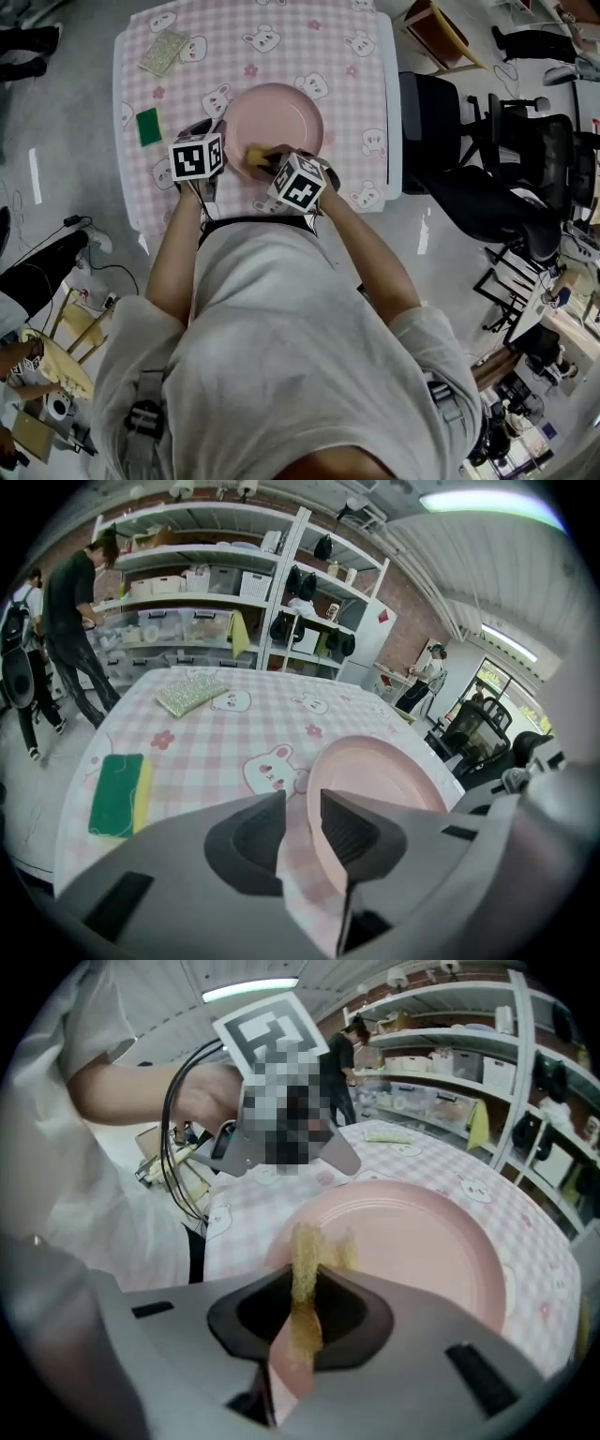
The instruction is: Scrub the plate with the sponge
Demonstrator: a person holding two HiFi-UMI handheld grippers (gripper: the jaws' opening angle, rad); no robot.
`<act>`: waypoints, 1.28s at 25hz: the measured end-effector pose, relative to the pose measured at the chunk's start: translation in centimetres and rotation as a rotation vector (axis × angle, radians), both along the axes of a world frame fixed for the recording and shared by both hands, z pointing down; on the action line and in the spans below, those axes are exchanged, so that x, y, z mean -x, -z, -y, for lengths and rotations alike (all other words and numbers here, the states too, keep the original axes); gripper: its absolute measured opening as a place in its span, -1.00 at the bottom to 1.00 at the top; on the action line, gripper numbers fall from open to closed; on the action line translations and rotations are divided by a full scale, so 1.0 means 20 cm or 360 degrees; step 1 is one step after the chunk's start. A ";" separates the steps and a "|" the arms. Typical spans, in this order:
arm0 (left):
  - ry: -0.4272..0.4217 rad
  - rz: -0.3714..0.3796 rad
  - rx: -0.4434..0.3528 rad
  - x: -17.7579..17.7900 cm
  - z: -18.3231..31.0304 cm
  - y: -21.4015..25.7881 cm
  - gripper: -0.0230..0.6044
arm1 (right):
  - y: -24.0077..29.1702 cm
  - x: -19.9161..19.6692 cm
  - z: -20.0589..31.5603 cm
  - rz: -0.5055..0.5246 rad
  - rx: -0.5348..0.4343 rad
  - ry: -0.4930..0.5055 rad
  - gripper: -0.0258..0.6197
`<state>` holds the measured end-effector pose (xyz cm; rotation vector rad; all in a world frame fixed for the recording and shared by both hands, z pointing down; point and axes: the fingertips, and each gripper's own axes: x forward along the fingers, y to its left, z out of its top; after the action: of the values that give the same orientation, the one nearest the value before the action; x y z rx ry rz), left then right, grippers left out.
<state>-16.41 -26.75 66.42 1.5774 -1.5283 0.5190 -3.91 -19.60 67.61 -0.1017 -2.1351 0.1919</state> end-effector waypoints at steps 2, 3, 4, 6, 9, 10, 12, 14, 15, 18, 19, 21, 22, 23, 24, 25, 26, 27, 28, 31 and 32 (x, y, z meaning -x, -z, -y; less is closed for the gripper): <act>-0.0011 0.0043 -0.0047 0.00 -0.01 0.06 -0.54 | 0.04 -0.03 0.04 0.0068 0.0000 -0.0122 -0.73; -0.0022 0.0062 -0.0062 0.00 -0.02 0.08 -0.56 | 0.05 -0.05 0.06 0.0103 0.0005 -0.0190 -0.73; -0.0032 0.0076 -0.0073 -0.02 -0.04 0.09 -0.59 | 0.06 -0.07 0.08 0.0139 0.0010 -0.0260 -0.73; -0.0045 0.0091 -0.0095 -0.06 -0.08 0.11 -0.65 | 0.10 -0.11 0.11 0.0216 0.0015 -0.0400 -0.73; -0.0075 0.0101 -0.0137 -0.17 -0.13 0.17 -0.81 | 0.20 -0.18 0.16 0.0327 0.0011 -0.0616 -0.73; -0.0093 0.0092 -0.0155 -0.20 -0.13 0.19 -0.85 | 0.23 -0.19 0.18 0.0360 0.0007 -0.0688 -0.73; -0.0144 0.0053 -0.0186 -0.27 -0.14 0.23 -0.89 | 0.27 -0.22 0.20 0.0414 -0.0001 -0.0831 -0.73; -0.0188 0.0017 -0.0189 -0.34 -0.16 0.24 -0.89 | 0.30 -0.25 0.19 0.0457 0.0005 -0.0950 -0.73; -0.0204 0.0005 -0.0187 -0.37 -0.18 0.24 -0.89 | 0.31 -0.27 0.18 0.0477 0.0006 -0.0998 -0.73; -0.0289 -0.0040 -0.0220 -0.45 -0.18 0.26 -0.89 | 0.34 -0.31 0.16 0.0527 -0.0040 -0.1141 -0.73; -0.0335 -0.0056 -0.0242 -0.48 -0.18 0.27 -0.89 | 0.35 -0.32 0.16 0.0540 -0.0065 -0.1193 -0.73; -0.0431 -0.0085 -0.0288 -0.52 -0.18 0.30 -0.89 | 0.37 -0.33 0.14 0.0566 -0.0104 -0.1296 -0.73; -0.0473 -0.0099 -0.0307 -0.54 -0.20 0.32 -0.89 | 0.38 -0.33 0.13 0.0580 -0.0115 -0.1345 -0.73; -0.0511 -0.0112 -0.0326 -0.55 -0.22 0.34 -0.89 | 0.39 -0.32 0.10 0.0596 -0.0125 -0.1394 -0.73; -0.0548 -0.0123 -0.0347 -0.55 -0.24 0.36 -0.89 | 0.40 -0.32 0.08 0.0613 -0.0139 -0.1444 -0.73; -0.0581 -0.0133 -0.0373 -0.55 -0.27 0.38 -0.89 | 0.41 -0.31 0.05 0.0630 -0.0160 -0.1495 -0.73; -0.0610 -0.0145 -0.0406 -0.55 -0.29 0.40 -0.89 | 0.43 -0.31 0.03 0.0648 -0.0189 -0.1546 -0.73; -0.0633 -0.0155 -0.0444 -0.54 -0.30 0.43 -0.89 | 0.44 -0.31 0.01 0.0666 -0.0223 -0.1594 -0.73; -0.0651 -0.0163 -0.0482 -0.52 -0.32 0.46 -0.89 | 0.46 -0.31 -0.01 0.0680 -0.0260 -0.1636 -0.73; -0.0706 -0.0166 -0.0589 -0.47 -0.35 0.55 -0.89 | 0.56 -0.31 -0.06 0.0703 -0.0384 -0.1733 -0.73; -0.0726 -0.0165 -0.0623 -0.45 -0.36 0.59 -0.89 | 0.60 -0.31 -0.08 0.0716 -0.0422 -0.1761 -0.73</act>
<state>-7.32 -19.51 54.62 2.2437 -1.2389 0.3885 2.35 -18.05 55.60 1.3139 -2.4085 0.5531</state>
